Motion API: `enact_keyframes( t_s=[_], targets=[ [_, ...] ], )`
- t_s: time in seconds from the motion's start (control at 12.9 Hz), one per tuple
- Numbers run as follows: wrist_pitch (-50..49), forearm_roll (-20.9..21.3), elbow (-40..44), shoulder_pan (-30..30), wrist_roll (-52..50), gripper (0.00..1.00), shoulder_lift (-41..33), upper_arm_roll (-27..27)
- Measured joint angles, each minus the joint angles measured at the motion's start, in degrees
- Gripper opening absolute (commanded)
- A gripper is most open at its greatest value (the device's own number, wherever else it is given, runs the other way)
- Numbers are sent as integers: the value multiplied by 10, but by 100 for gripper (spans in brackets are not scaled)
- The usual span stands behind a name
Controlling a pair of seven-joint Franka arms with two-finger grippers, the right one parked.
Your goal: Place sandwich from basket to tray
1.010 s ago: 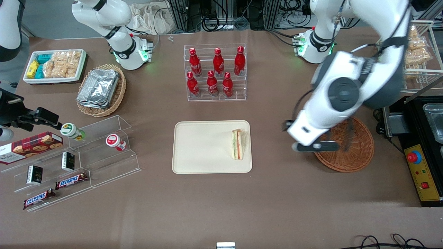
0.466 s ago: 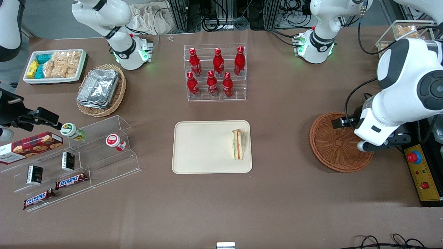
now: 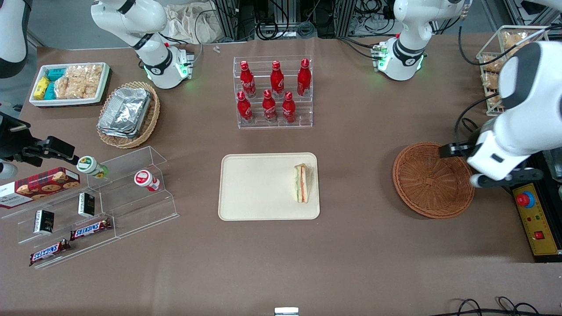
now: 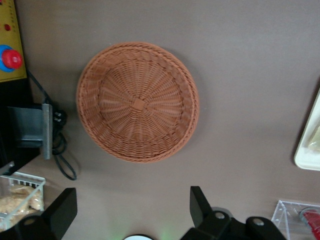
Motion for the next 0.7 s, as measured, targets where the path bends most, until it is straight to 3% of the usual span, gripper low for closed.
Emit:
enact_keyframes(
  t_s=[0.16, 0.39, 0.7],
  targets=[
    [0, -15, -3, 4, 35, 100, -7, 12],
    [1, -54, -4, -15, 106, 100, -16, 83],
    [17, -57, -2, -32, 112, 100, -14, 95]
  ],
)
